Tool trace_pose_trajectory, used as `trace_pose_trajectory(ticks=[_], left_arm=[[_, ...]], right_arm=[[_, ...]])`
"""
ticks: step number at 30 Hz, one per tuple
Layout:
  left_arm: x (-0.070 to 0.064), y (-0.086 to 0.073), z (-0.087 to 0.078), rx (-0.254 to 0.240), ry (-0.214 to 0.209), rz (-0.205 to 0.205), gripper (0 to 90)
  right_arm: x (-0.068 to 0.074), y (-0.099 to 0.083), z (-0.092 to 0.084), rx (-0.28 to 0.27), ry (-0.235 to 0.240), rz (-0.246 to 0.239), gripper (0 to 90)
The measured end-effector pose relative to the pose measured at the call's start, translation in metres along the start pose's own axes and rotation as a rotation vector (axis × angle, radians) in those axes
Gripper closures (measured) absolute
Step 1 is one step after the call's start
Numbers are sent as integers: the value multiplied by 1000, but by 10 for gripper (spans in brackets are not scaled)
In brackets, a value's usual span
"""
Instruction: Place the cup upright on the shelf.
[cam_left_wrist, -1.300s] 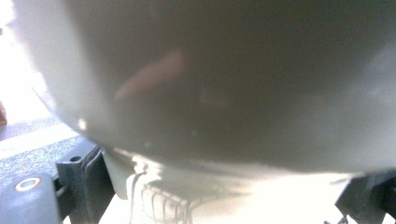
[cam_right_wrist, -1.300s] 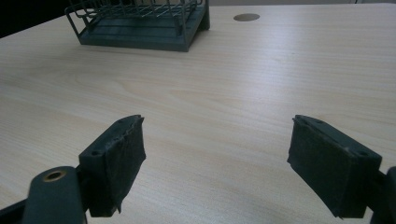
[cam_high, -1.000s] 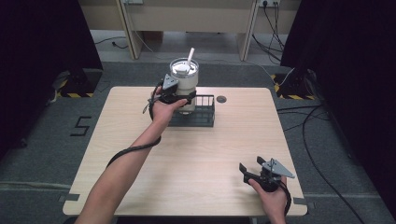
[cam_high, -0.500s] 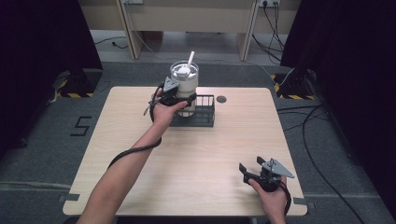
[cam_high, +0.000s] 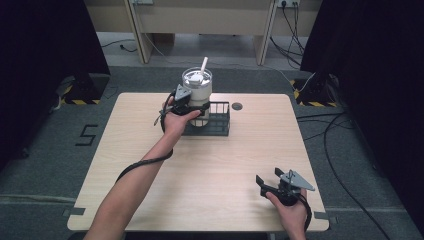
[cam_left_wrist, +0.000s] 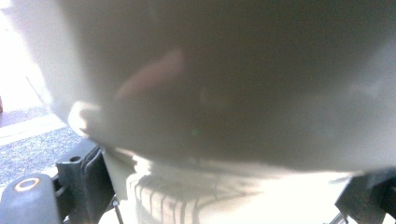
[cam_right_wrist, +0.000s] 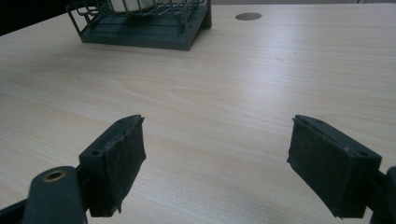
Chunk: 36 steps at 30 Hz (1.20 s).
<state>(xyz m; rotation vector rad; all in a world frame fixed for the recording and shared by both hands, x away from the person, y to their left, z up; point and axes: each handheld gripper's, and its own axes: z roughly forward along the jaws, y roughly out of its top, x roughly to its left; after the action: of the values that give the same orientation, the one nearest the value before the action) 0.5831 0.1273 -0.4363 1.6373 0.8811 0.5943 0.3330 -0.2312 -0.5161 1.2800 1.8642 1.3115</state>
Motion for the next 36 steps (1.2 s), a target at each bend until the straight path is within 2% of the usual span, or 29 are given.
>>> trace_pose_trajectory(ticks=[7,16,25,36], left_arm=[[3,-3,-1,-14,-15,-9,92],[2,-6,-2,-20,-31,7,83],[2,-10,-2,-33,-33,-19,67],[1,-9,-6,-29,-26,-7,73]], right_arm=[[1,0,0,1,2,-4,190],[1,0,0,6,2,-5,190],[1,0,0,7,4,-4,190],[1,0,1,7,5,-2,190]])
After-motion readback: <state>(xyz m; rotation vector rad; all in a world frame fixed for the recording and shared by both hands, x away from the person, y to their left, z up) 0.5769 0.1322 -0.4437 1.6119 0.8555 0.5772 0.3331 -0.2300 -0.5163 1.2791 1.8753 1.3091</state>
